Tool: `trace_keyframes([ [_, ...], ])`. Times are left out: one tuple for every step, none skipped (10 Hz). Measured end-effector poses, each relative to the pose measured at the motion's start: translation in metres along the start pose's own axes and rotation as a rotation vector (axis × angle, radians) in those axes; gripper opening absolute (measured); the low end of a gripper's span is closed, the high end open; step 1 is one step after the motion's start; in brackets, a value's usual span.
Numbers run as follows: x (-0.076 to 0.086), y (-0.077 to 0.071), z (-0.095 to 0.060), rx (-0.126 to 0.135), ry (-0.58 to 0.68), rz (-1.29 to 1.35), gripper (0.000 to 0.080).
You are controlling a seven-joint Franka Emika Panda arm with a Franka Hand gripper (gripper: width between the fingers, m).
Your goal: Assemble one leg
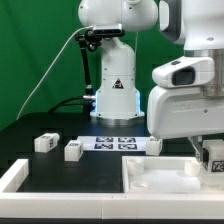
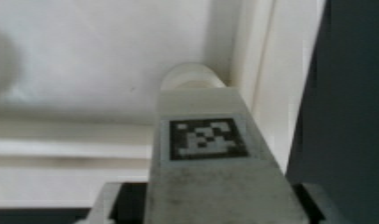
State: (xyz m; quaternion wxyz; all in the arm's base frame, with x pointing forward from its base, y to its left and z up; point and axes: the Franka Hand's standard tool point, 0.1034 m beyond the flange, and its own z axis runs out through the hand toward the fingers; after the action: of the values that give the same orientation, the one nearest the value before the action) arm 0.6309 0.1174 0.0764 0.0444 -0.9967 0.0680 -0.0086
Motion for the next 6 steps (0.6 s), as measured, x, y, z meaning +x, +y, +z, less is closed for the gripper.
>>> trace_keyframes([
  [0.0003, 0.0014, 0.0001, -0.001, 0.001, 0.132, 0.0292],
  [0.0006, 0.0028, 0.0003, -0.002, 0.003, 0.241, 0.0292],
  [0.0018, 0.0037, 0.0004, 0.001, 0.013, 0.324, 0.0292],
  [0.0027, 0.0042, 0.0003, 0.000, 0.020, 0.461, 0.0292],
  [0.0031, 0.0046, 0.0006, -0.002, 0.035, 0.593, 0.0292],
  [0.0008, 0.0040, 0.0006, -0.011, 0.045, 0.754, 0.0292],
])
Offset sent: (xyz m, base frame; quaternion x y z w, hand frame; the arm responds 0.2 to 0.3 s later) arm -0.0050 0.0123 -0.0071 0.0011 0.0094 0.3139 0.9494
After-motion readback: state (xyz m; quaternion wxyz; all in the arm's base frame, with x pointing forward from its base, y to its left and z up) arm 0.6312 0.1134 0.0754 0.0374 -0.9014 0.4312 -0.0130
